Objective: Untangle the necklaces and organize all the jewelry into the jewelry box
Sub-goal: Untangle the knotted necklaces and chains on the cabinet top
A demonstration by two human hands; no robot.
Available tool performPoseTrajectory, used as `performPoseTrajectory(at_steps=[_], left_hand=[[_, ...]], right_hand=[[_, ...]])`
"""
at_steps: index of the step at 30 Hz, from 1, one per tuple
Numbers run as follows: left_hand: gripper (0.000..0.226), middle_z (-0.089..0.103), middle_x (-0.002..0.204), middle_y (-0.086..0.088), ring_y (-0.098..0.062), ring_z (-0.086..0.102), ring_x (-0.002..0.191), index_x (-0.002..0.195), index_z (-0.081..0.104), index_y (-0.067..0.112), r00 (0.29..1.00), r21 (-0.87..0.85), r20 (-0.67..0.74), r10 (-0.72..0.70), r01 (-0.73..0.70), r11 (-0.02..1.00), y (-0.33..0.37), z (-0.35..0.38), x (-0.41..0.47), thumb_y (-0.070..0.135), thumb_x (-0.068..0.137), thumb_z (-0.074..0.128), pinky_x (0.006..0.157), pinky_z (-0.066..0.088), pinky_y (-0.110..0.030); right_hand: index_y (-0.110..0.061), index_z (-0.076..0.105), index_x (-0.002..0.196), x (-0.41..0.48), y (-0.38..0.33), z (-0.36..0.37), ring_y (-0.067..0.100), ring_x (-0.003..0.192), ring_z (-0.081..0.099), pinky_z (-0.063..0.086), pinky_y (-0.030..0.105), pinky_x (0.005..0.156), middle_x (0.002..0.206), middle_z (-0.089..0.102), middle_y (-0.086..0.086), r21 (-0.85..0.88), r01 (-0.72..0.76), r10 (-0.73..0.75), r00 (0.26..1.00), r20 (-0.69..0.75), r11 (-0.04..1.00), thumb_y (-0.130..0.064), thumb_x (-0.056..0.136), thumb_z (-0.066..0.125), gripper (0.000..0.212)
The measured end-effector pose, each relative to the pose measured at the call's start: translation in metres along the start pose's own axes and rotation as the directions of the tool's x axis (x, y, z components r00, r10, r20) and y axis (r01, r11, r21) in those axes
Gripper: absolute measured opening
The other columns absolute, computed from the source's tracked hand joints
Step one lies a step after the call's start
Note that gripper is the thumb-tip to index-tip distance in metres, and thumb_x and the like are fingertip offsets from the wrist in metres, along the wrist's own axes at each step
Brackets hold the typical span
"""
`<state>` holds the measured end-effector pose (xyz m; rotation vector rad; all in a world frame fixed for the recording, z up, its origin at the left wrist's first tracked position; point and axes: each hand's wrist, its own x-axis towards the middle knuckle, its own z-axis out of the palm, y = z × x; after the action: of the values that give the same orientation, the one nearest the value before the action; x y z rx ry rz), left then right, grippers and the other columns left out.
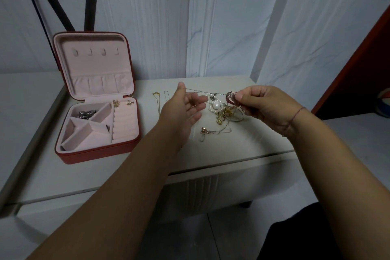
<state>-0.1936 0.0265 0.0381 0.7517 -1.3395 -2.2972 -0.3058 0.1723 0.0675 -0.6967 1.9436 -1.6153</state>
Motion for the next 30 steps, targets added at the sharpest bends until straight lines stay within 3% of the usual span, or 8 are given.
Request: performPoseTrajectory(at_steps=[3,6,9,13,17,22,24,30], left_hand=[[0.046,0.069,0.088,-0.004,-0.016,0.063,0.089,0.07,0.05,0.015,0.998,-0.167,0.047,-0.043,0.05,0.985,0.002,0.001,-0.003,0.042,0.102,0.031,0.086,0.046,-0.03],[0.043,0.068,0.089,-0.004,-0.018,0.063,0.087,0.083,0.06,0.013,0.996,-0.249,0.066,-0.068,0.082,0.965,0.002,0.001,-0.003,0.039,0.103,0.032,0.079,0.049,-0.029],[0.047,0.069,0.101,-0.004,-0.016,0.064,0.095,0.099,0.065,0.015,0.993,-0.203,0.103,-0.064,0.084,0.976,0.001,0.0,-0.002,0.04,0.104,0.026,0.082,0.048,-0.029],[0.059,0.069,0.113,-0.008,-0.021,0.062,0.109,0.114,0.062,0.017,0.977,-0.096,0.199,-0.078,0.098,0.991,-0.001,0.003,-0.003,0.047,0.102,0.013,0.101,0.038,-0.036],[0.064,0.068,0.109,-0.02,-0.031,0.067,0.098,0.118,0.057,0.007,0.955,-0.021,0.264,-0.136,0.147,0.989,-0.003,0.011,-0.007,0.051,0.101,0.013,0.106,0.037,-0.043],[0.051,0.065,0.066,-0.015,-0.022,0.06,0.053,0.12,0.046,0.0,0.958,-0.063,0.238,-0.159,0.178,0.982,-0.002,0.013,-0.009,0.043,0.102,0.025,0.077,0.05,-0.037],[0.045,0.064,0.063,-0.015,-0.021,0.057,0.052,0.121,0.044,0.0,0.971,-0.097,0.191,-0.144,0.165,0.982,-0.002,0.012,-0.007,0.038,0.103,0.028,0.071,0.052,-0.036],[0.036,0.073,0.079,-0.014,-0.022,0.072,0.071,0.117,0.048,0.005,0.985,-0.04,0.16,-0.058,0.065,0.997,-0.002,0.004,-0.003,0.031,0.103,0.028,0.079,0.053,-0.032]], right_hand=[[-0.007,0.065,0.078,0.001,-0.001,0.0,0.008,0.057,0.049,0.046,0.013,0.057,0.062,0.061,0.001,0.07,-0.007,0.005,1.0,0.023,0.998,-0.003,0.089,0.058,0.014],[-0.005,0.067,0.082,0.001,-0.001,0.001,0.006,0.057,0.052,0.048,0.012,0.058,0.064,0.064,0.001,0.119,-0.02,0.014,0.999,0.049,0.993,-0.001,0.089,0.057,0.013],[-0.005,0.068,0.083,0.0,-0.002,0.002,0.005,0.054,0.052,0.046,0.012,0.055,0.067,0.063,0.003,0.148,-0.026,0.016,0.997,0.07,0.989,-0.002,0.087,0.059,0.01],[-0.006,0.067,0.082,-0.001,-0.004,0.004,0.005,0.053,0.05,0.046,0.012,0.054,0.064,0.063,0.0,0.175,-0.006,-0.012,0.995,0.103,0.984,-0.013,0.074,0.066,0.01],[-0.005,0.065,0.083,-0.001,-0.005,0.004,0.007,0.056,0.051,0.046,0.013,0.055,0.062,0.063,0.0,0.2,0.019,-0.042,0.993,0.112,0.98,-0.01,0.081,0.062,0.006],[-0.006,0.063,0.082,-0.001,-0.005,0.002,0.005,0.058,0.052,0.046,0.012,0.054,0.068,0.063,0.002,0.2,0.009,-0.028,0.995,0.091,0.98,-0.006,0.091,0.054,0.013],[-0.007,0.062,0.082,-0.001,-0.005,0.002,0.004,0.058,0.053,0.045,0.012,0.055,0.072,0.064,0.003,0.191,-0.006,-0.011,0.996,0.084,0.982,-0.006,0.093,0.053,0.014],[-0.008,0.059,0.081,-0.001,-0.006,0.001,0.005,0.061,0.052,0.046,0.012,0.056,0.077,0.063,0.005,0.191,-0.017,-0.001,0.995,0.095,0.981,-0.005,0.095,0.049,0.017]])
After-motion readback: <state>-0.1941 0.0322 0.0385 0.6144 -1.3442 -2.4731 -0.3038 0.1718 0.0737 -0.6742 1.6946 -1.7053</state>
